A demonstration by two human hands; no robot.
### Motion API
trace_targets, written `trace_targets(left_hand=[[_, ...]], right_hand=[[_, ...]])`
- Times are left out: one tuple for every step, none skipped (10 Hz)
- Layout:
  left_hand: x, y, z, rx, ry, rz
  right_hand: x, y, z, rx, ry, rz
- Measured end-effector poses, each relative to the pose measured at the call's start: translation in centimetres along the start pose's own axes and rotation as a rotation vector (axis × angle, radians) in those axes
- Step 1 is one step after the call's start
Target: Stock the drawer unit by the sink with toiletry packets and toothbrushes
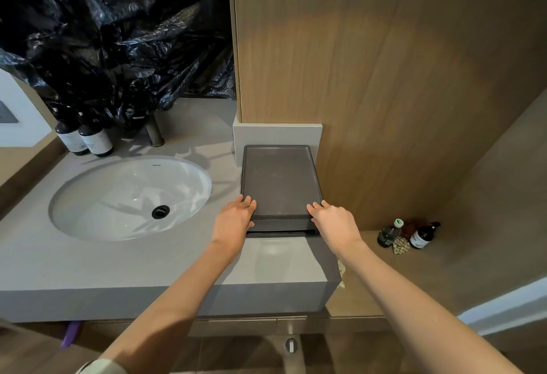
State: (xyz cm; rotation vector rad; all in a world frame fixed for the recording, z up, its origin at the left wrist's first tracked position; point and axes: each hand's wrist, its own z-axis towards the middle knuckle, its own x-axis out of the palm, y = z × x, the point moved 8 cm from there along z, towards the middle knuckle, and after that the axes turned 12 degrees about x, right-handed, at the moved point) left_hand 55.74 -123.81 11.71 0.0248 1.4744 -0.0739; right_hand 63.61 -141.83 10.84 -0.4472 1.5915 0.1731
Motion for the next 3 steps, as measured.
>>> trace_targets(left_hand=[[-0.4, -0.5, -0.7, 0.013, -0.045, -0.006], [-2.0, -0.1, -1.7, -0.047, -0.157, -0.138], [-2.1, -0.5, -5.2, -0.089, -0.242, -0.369]], right_hand=[[-0.2, -0.1, -1.1, -0.025, 0.046, 0.080], [-0.1, -0.7, -2.8, -0.046, 0.226, 0.302], [-3.0, -1.2, -5.3, -0.049, 0.213, 0.623]])
